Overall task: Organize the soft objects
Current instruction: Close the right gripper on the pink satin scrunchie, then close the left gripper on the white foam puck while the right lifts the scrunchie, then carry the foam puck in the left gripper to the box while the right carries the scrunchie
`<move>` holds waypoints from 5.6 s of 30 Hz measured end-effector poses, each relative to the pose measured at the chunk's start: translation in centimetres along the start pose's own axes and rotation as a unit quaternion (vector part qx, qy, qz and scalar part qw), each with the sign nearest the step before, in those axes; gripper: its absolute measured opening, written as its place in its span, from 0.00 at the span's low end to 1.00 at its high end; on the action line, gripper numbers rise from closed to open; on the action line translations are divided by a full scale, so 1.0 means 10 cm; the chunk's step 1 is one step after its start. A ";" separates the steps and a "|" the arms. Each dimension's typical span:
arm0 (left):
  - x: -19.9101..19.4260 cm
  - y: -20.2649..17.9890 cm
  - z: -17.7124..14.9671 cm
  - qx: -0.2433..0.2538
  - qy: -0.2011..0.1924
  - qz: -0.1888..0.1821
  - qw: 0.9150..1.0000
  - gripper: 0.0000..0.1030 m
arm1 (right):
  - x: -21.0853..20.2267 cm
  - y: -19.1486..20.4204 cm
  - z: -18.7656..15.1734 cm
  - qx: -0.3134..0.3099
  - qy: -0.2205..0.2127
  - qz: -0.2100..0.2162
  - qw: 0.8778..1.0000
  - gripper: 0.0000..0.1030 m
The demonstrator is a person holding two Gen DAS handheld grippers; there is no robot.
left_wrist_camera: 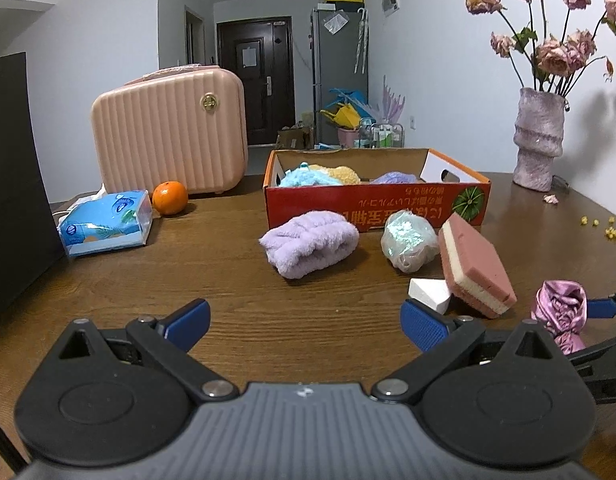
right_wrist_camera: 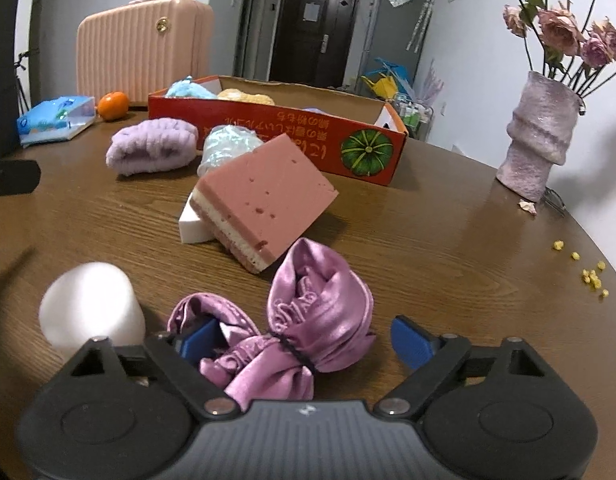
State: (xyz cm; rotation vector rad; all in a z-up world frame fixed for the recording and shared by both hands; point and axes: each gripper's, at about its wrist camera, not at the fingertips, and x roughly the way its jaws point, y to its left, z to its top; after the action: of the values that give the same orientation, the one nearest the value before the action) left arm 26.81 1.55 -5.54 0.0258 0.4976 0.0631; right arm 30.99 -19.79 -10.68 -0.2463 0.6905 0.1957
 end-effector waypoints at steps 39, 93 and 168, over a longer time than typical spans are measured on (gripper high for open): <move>-0.06 -0.63 -0.06 0.035 0.028 -0.029 0.999 1.00 | -0.37 -0.35 -0.14 0.070 -0.100 0.031 0.992 0.33; 0.08 -0.68 -0.23 0.025 0.063 -0.057 0.996 0.55 | -0.43 -0.28 -0.22 0.033 -0.104 0.007 0.994 0.33; 1.25 -0.01 1.38 -0.076 -0.071 -0.009 0.995 0.55 | 0.65 -0.24 1.61 0.034 -0.187 0.023 0.981 0.33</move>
State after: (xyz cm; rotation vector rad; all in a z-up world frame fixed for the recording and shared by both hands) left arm 44.37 2.14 0.65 -0.1223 0.3492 0.0815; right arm 46.24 -16.80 -2.54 -0.1222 0.3287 0.2545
